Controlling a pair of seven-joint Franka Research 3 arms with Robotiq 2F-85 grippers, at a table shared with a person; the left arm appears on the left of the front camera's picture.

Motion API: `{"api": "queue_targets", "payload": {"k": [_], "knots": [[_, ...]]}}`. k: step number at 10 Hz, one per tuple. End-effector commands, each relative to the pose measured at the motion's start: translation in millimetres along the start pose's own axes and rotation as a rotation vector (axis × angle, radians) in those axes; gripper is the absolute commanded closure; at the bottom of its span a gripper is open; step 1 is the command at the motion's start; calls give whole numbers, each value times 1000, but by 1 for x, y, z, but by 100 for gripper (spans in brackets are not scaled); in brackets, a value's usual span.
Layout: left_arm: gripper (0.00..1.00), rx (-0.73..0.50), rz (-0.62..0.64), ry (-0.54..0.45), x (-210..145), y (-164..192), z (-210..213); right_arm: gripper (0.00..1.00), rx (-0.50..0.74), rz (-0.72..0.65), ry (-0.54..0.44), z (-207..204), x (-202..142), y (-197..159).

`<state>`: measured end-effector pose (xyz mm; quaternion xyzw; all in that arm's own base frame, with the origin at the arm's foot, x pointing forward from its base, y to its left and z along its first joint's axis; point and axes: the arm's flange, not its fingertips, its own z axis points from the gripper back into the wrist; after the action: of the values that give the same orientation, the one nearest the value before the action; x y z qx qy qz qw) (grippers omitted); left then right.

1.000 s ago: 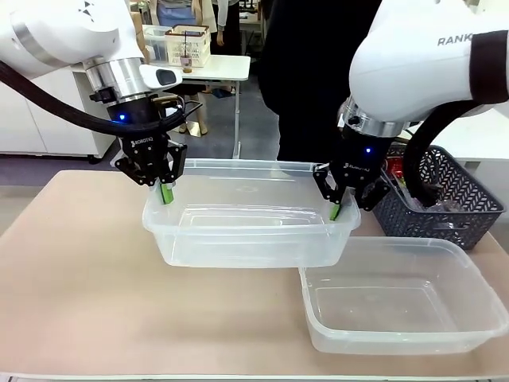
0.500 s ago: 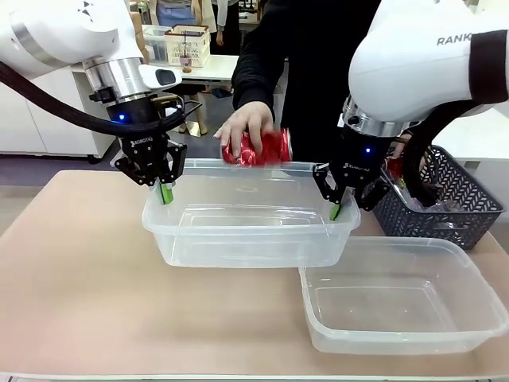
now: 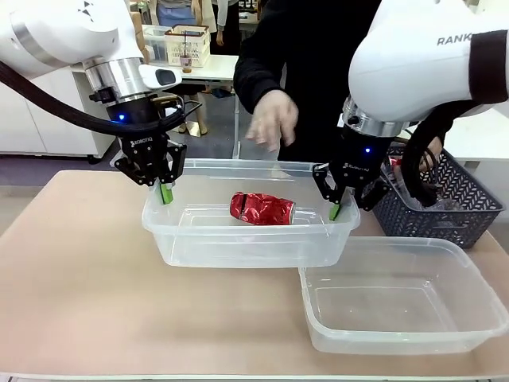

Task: Sort the waste into each basket.
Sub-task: Offer the picked Organizing box to the human.

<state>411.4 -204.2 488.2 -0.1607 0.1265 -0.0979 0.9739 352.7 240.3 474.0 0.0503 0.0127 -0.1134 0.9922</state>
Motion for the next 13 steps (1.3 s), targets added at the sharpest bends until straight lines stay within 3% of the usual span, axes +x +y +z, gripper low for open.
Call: {"api": "queue_targets", "payload": {"k": [1, 13], "knots": [[95, -7, -15, 7, -4, -3, 2, 94, 7, -10, -7, 1, 3, -3], [95, -7, -15, 7, -4, -3, 2, 94, 7, -10, -7, 1, 3, -3]]}}
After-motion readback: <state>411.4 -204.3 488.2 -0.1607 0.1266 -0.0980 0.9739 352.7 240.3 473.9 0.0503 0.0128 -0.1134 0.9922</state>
